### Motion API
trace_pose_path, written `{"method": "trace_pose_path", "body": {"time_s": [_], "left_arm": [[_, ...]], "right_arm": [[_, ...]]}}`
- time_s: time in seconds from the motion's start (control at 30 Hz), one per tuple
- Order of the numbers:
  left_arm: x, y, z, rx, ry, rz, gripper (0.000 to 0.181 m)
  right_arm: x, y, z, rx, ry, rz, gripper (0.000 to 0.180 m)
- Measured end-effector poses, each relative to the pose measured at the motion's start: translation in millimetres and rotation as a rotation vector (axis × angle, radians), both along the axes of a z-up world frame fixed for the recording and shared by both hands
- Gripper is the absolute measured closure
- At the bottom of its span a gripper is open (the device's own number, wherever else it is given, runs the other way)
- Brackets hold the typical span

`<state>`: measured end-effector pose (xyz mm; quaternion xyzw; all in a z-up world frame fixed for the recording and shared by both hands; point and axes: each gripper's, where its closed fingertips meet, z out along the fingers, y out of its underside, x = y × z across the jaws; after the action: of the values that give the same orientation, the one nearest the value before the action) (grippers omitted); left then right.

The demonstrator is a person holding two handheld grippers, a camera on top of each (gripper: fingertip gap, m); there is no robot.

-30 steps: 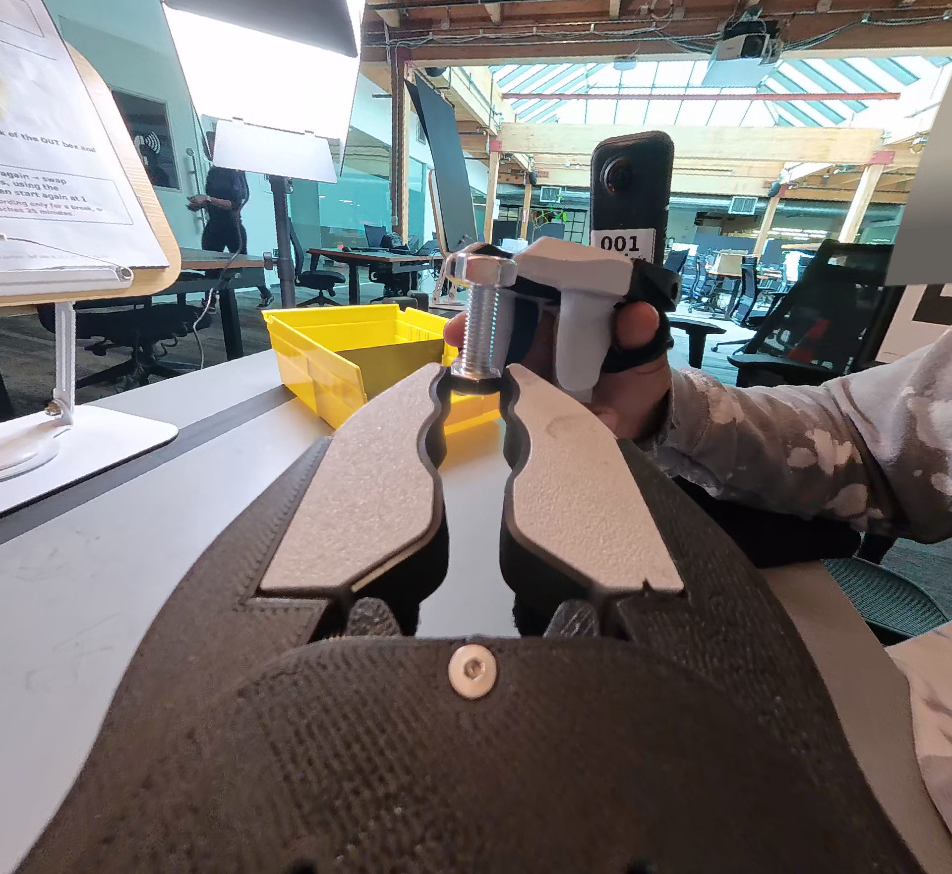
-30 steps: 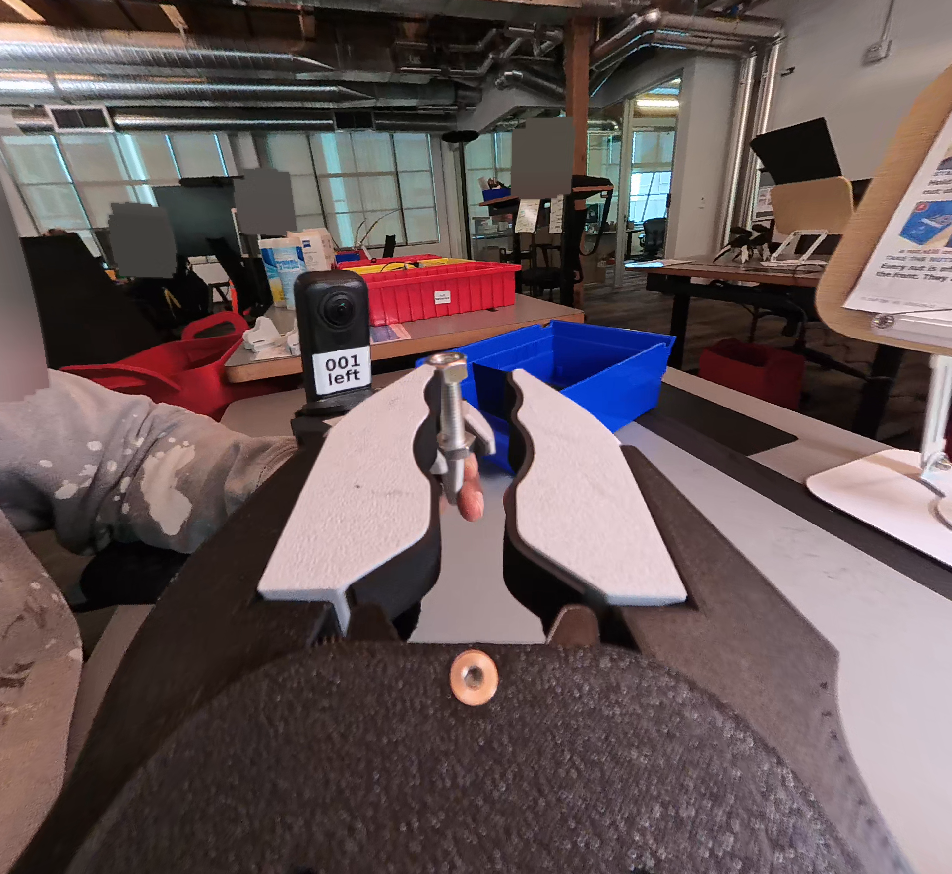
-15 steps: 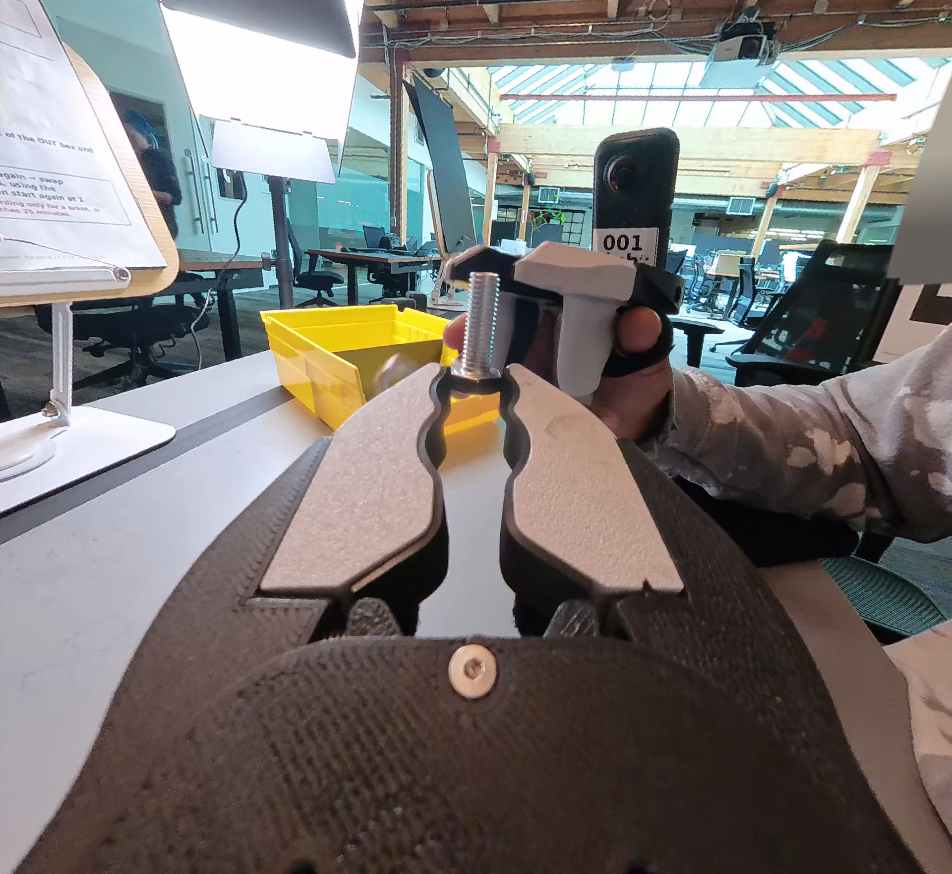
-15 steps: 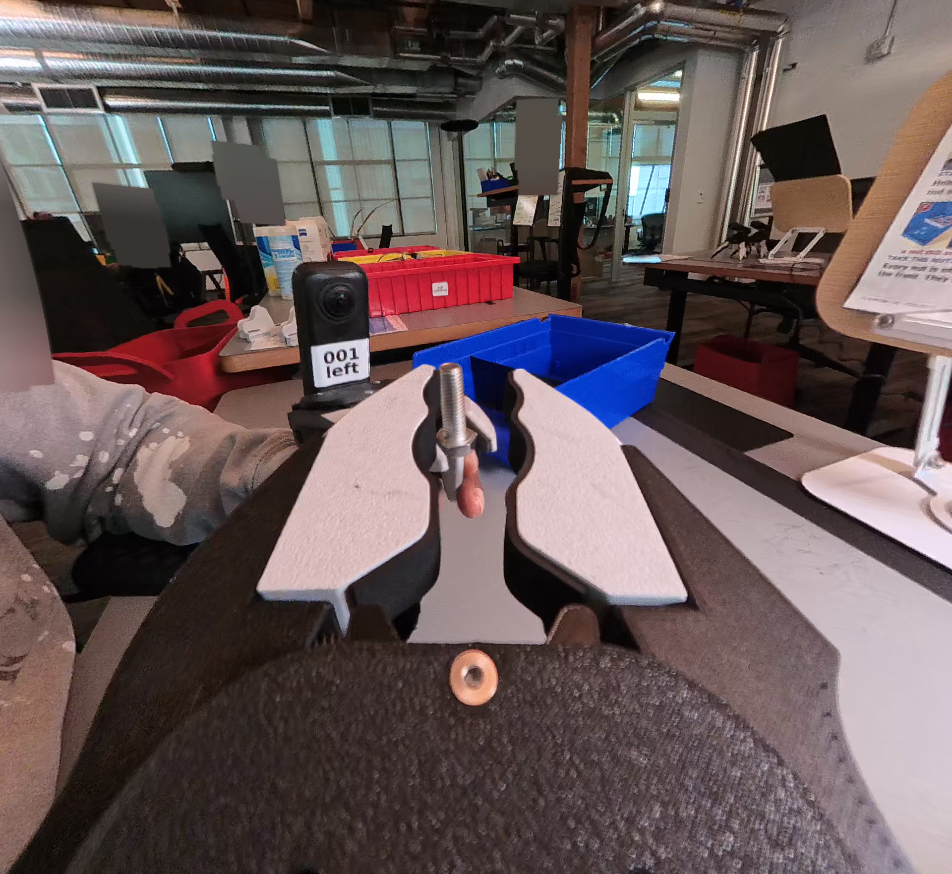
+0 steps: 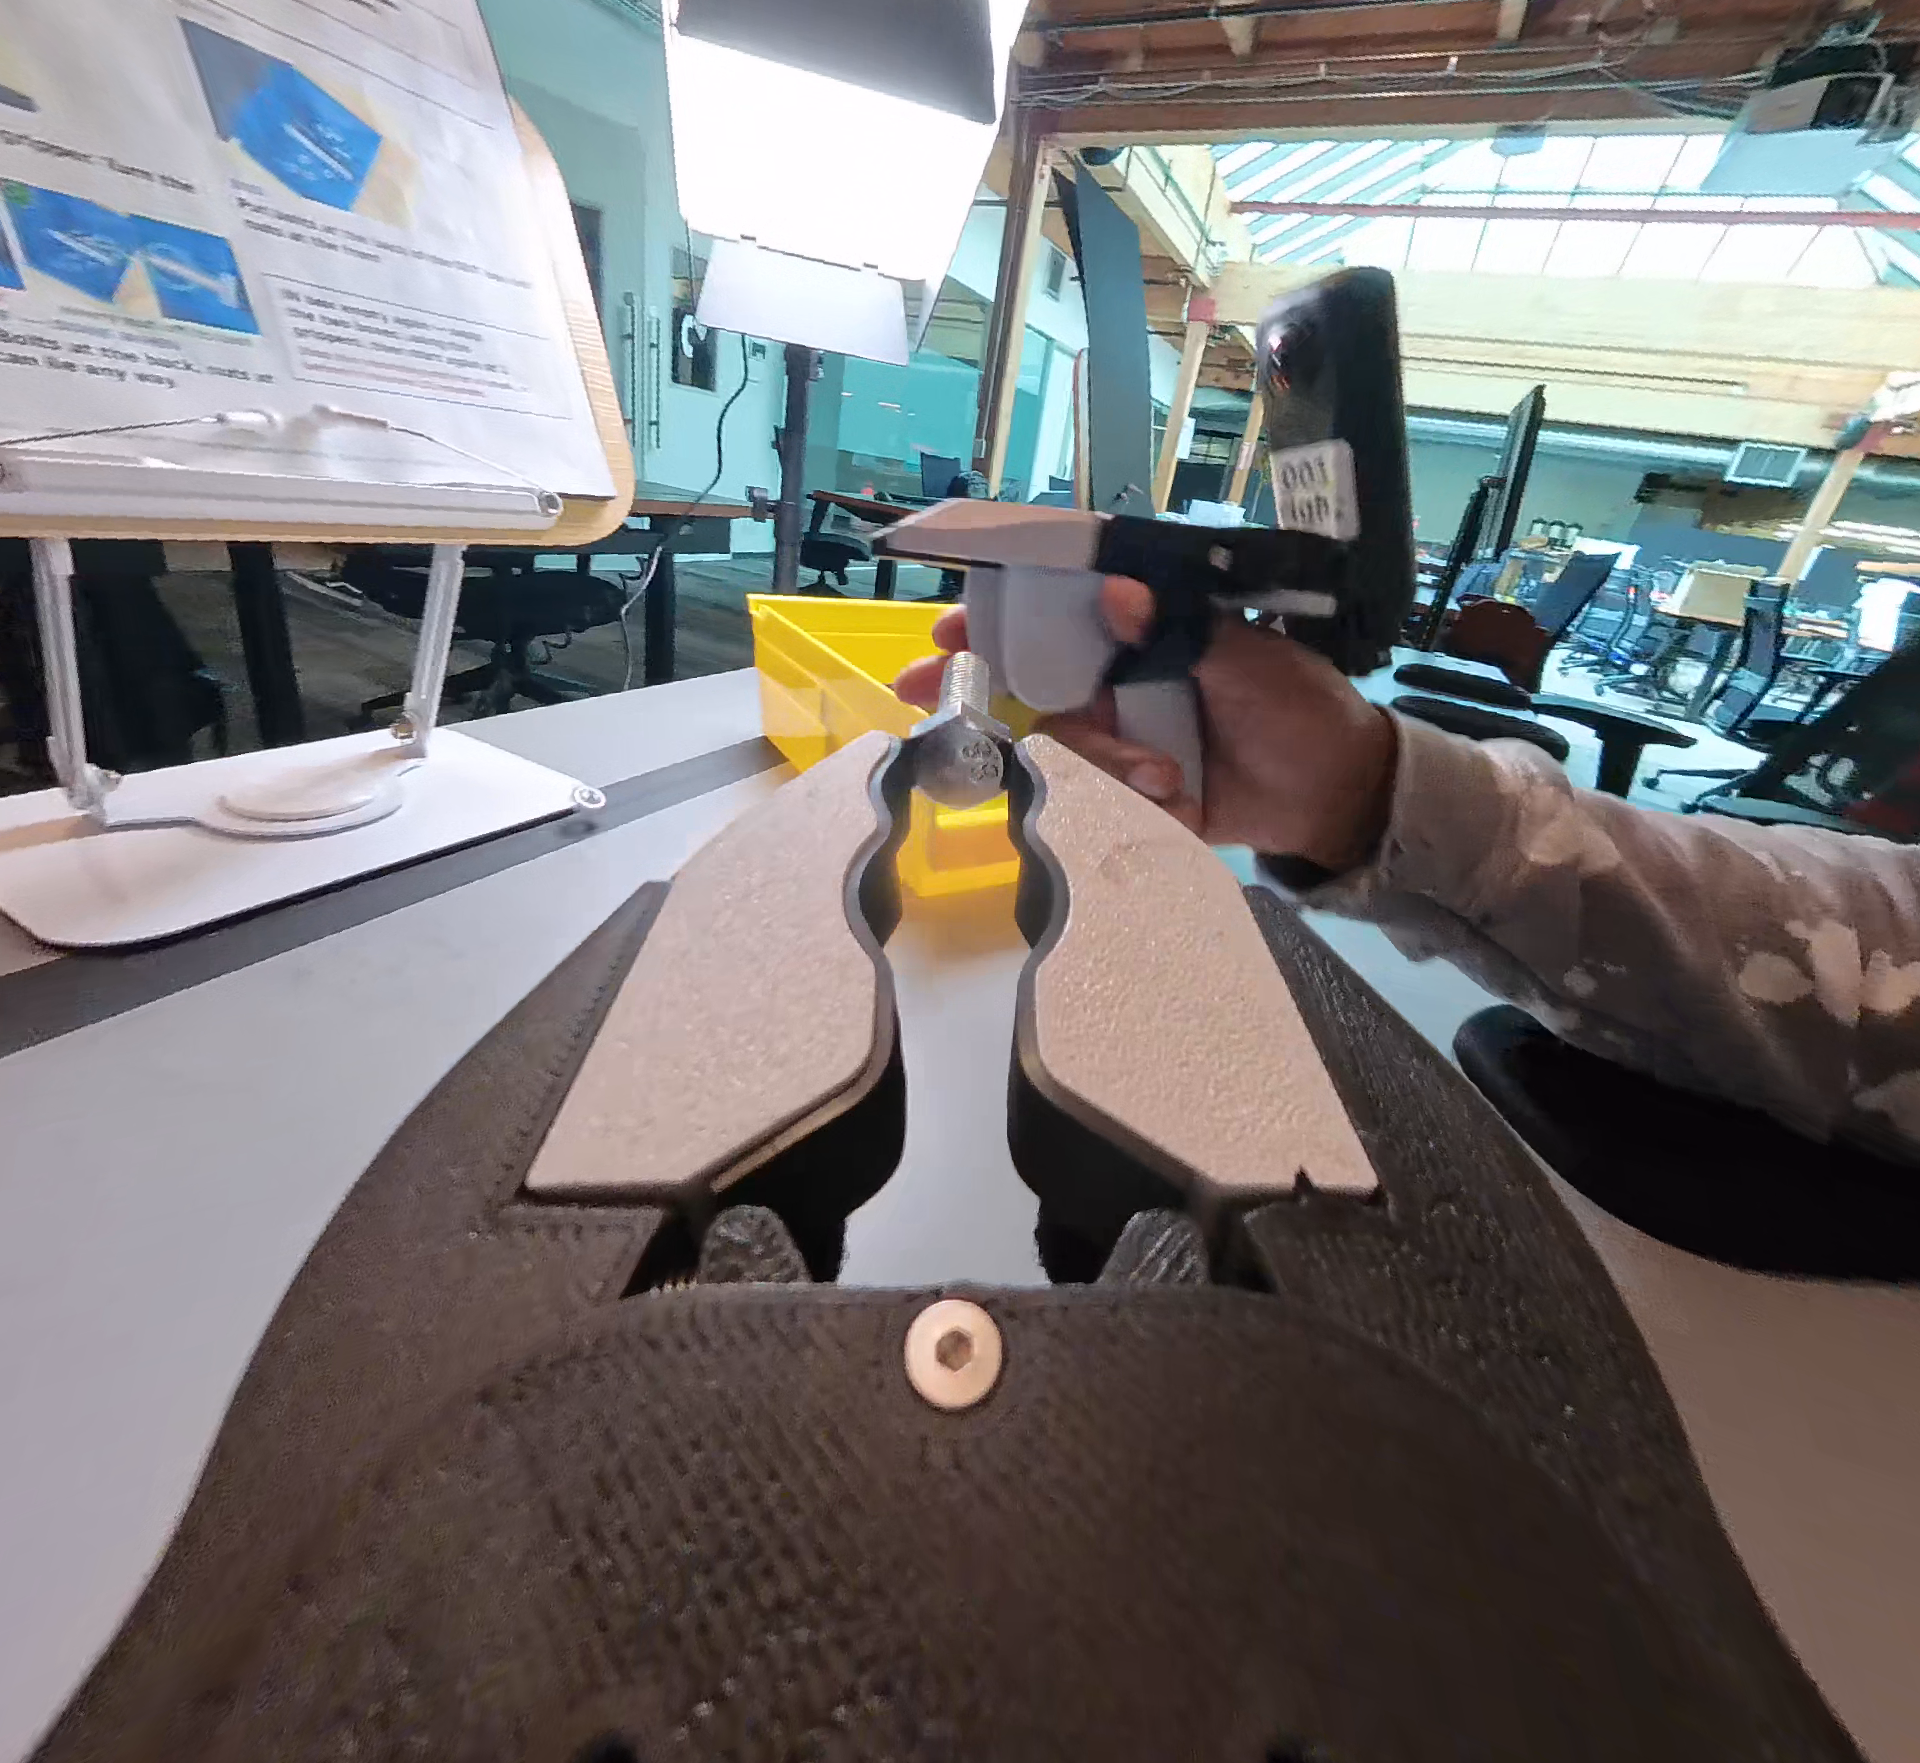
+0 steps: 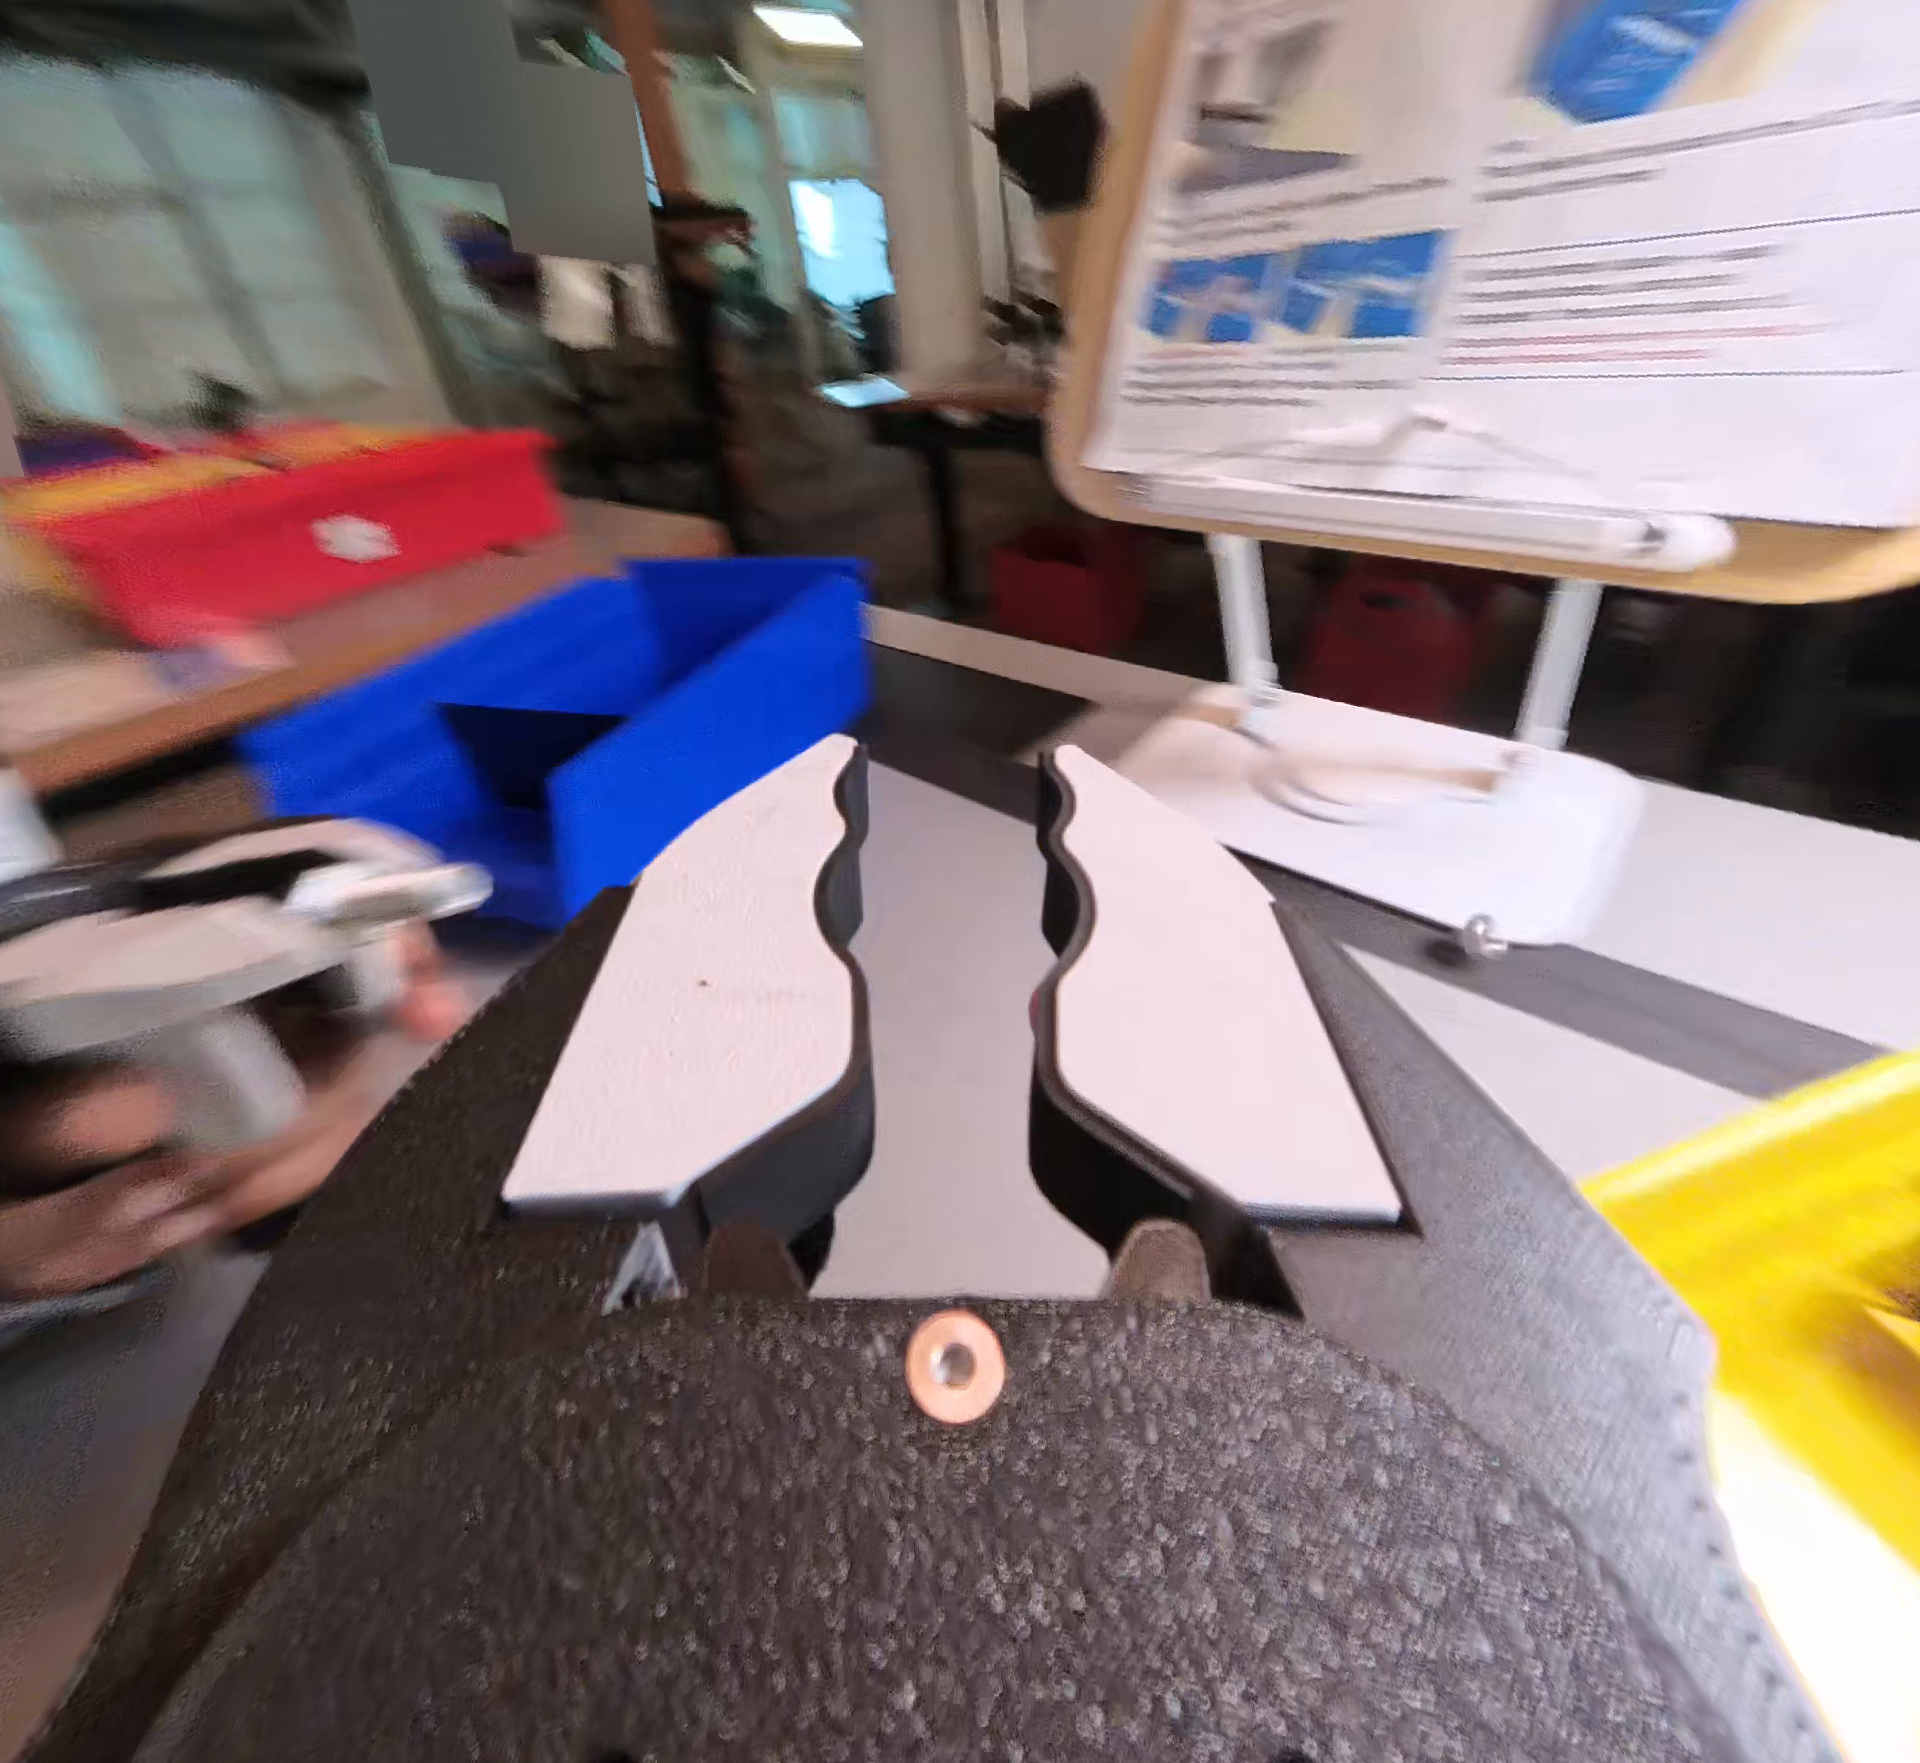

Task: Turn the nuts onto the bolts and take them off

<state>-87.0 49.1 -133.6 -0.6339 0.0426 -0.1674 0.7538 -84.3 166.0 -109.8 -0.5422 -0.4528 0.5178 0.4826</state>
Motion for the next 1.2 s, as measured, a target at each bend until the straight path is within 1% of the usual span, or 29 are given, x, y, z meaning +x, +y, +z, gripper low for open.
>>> {"method": "trace_pose_path", "body": {"time_s": [0.07, 0.17, 0.27, 0.33, 0.4, 0.53, 0.7, 0.87, 1.0, 1.1, 1.2], "left_arm": [[-2, 1, -1, -0.013, 0.0, 0.004, 0.162], [-1, 2, -4, -0.027, 0.008, 0.002, 0.163], [0, 1, -6, -0.033, 0.01, -0.006, 0.162], [0, 0, -4, -0.022, 0.015, -0.011, 0.162], [-3, -1, -1, -0.009, 0.01, -0.011, 0.162], [-7, 2, -1, -0.01, -0.016, -0.022, 0.162], [-7, 3, -2, -0.016, -0.021, -0.027, 0.162], [-7, 3, -5, -0.024, -0.018, -0.029, 0.162], [-5, 4, -6, -0.031, -0.016, -0.037, 0.162], [-6, 4, -6, -0.035, -0.013, -0.029, 0.163], [-9, 4, -6, -0.039, -0.015, -0.013, 0.163]], "right_arm": [[-15, 44, -1, 0.055, -0.139, -0.152, 0.15], [-43, 99, 0, 0.052, -0.276, -0.26, 0.147], [-60, 141, 16, 0.026, -0.259, -0.339, 0.145], [-62, 154, 27, 0.014, -0.229, -0.357, 0.144], [-59, 162, 33, 0.047, -0.225, -0.384, 0.143], [-49, 171, 29, 0.064, -0.253, -0.402, 0.142], [-45, 174, 9, 0.113, -0.37, -0.367, 0.142], [-50, 154, -30, 0.184, -0.635, -0.197, 0.142], [-54, 132, -53, 0.213, -0.771, -0.108, 0.142], [-55, 119, -58, 0.213, -0.791, -0.121, 0.143], [-46, 103, -54, 0.213, -0.728, -0.194, 0.142]]}}
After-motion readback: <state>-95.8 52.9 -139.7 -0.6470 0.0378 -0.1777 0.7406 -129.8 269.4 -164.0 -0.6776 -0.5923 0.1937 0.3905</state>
